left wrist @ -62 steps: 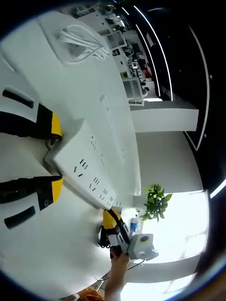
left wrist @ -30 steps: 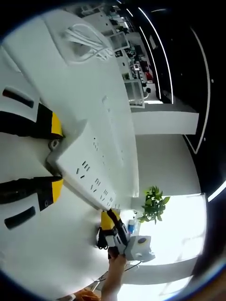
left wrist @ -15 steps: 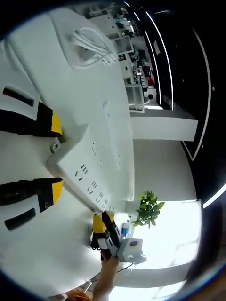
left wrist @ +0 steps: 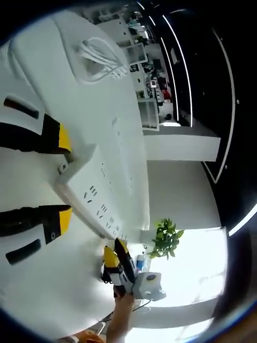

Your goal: Straighten the power strip on the desk, plug the charger into it

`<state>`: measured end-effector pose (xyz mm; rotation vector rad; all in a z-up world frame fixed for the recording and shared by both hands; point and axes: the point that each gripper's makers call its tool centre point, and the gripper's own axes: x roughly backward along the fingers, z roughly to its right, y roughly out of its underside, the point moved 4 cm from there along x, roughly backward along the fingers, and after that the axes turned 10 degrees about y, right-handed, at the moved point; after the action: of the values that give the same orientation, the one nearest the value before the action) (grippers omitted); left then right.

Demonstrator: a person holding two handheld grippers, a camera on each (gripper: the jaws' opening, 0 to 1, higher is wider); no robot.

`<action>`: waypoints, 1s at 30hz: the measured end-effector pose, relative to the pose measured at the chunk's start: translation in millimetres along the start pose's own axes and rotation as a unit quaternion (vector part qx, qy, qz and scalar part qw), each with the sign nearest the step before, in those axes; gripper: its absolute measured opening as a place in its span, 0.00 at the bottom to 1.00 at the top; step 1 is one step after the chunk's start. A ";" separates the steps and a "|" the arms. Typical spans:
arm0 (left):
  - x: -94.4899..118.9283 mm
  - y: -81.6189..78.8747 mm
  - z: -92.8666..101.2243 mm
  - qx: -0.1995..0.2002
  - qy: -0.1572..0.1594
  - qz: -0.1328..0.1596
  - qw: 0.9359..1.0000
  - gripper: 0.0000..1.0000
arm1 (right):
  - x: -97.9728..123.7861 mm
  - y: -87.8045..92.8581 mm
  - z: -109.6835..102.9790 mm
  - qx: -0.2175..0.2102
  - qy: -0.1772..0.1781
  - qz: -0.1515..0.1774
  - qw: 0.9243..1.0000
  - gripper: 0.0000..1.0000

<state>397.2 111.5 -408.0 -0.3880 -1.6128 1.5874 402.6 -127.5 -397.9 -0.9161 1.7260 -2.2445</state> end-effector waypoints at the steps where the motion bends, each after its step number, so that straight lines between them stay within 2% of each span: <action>1: 0.6 -0.8 0.4 0.000 0.000 0.002 1.000 0.40 | 0.4 -0.5 -0.3 0.001 0.000 0.001 1.000 0.30; 6: 2.8 -5.5 0.8 -0.005 -0.005 0.012 1.000 0.46 | 1.5 -3.0 0.4 0.002 0.002 0.006 1.000 0.31; 16: 5.5 -11.6 4.5 -0.017 -0.009 0.027 0.999 0.48 | 6.4 -7.3 -1.7 -0.005 0.000 0.018 1.000 0.32; 30: 10.5 -19.8 4.6 -0.024 -0.025 0.049 0.998 0.59 | 10.4 -11.8 0.1 -0.012 0.005 0.034 0.999 0.42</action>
<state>393.7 112.8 -385.4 -0.4623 -1.6955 1.6443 397.1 -128.8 -383.2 -0.8391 1.7656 -2.1938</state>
